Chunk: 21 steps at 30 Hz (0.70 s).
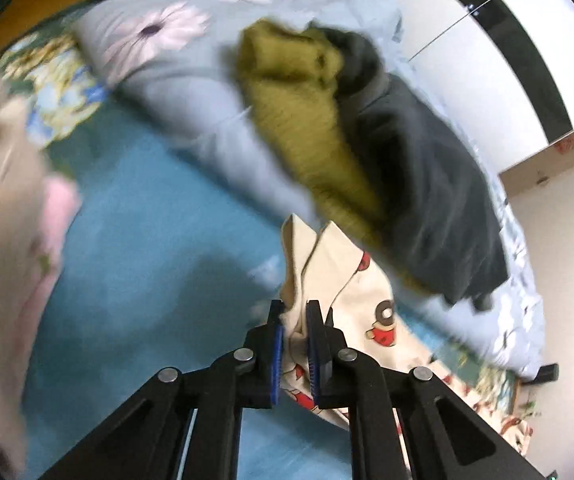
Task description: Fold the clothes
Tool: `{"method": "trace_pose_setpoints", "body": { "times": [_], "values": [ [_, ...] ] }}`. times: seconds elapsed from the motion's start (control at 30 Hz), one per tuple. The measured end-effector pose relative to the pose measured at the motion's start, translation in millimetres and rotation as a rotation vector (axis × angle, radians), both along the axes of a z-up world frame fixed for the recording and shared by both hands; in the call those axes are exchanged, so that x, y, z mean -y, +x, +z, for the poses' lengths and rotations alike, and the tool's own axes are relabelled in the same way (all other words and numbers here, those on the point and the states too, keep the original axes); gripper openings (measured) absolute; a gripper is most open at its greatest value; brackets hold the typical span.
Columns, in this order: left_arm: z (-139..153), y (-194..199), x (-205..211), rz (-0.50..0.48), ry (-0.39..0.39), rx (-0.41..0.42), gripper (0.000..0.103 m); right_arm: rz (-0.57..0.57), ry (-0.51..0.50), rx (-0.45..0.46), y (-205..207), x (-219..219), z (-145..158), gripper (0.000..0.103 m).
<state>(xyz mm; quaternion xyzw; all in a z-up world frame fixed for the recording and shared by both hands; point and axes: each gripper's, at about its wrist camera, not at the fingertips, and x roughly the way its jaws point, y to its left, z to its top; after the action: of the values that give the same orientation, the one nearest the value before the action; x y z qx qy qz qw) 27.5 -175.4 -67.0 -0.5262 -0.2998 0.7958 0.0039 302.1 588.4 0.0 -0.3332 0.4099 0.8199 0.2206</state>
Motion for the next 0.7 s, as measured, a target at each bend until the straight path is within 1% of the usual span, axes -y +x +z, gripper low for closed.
{"method": "trace_pose_setpoints", "body": {
  "times": [0.03, 0.1, 0.13, 0.2, 0.23, 0.27, 0.33, 0.37, 0.4, 0.43, 0.47, 0.57, 0.63, 0.7],
  "values": [
    [-16, -2, -6, 0.002, -0.009, 0.031, 0.011, -0.003, -0.009, 0.03, 7, -1, -10, 0.017],
    [-47, 2, -9, 0.015, -0.003, 0.102, 0.011, -0.026, -0.05, 0.11, 16, -4, -41, 0.017],
    [-56, 9, -8, 0.029, 0.007, 0.136, 0.011, -0.039, -0.073, 0.152, 19, -5, -57, 0.017],
    [-62, 22, -8, 0.044, 0.013, 0.151, 0.011, -0.088, -0.141, 0.232, 28, -10, -89, 0.017],
    [-62, 26, -8, 0.047, 0.016, 0.152, 0.012, -0.112, -0.167, 0.25, 32, -10, -98, 0.017],
    [-60, 28, -7, 0.045, 0.023, 0.155, 0.015, -0.128, -0.179, 0.262, 35, -10, -103, 0.017],
    [-56, 33, -6, 0.041, 0.041, 0.159, 0.016, -0.145, -0.183, 0.276, 40, -8, -107, 0.018],
    [-55, 36, -5, 0.039, 0.056, 0.161, 0.021, -0.147, -0.182, 0.277, 41, -7, -106, 0.018],
    [-54, 40, -3, 0.039, 0.062, 0.168, 0.025, -0.14, -0.176, 0.272, 41, -6, -102, 0.022],
    [-53, 43, -3, 0.036, 0.062, 0.173, 0.035, -0.135, -0.168, 0.271, 41, -5, -98, 0.022],
    [-53, 45, -3, 0.032, 0.059, 0.182, 0.04, -0.129, -0.16, 0.276, 41, -3, -93, 0.024],
    [-56, 53, -6, 0.019, 0.064, 0.19, 0.041, -0.127, -0.116, 0.291, 43, 5, -79, 0.025],
    [-58, 57, -11, 0.008, 0.066, 0.187, 0.041, -0.122, -0.089, 0.28, 42, 12, -67, 0.025],
    [-57, 59, -18, -0.009, 0.053, 0.174, 0.04, -0.095, -0.072, 0.271, 42, 23, -57, 0.025]
  ]
}}
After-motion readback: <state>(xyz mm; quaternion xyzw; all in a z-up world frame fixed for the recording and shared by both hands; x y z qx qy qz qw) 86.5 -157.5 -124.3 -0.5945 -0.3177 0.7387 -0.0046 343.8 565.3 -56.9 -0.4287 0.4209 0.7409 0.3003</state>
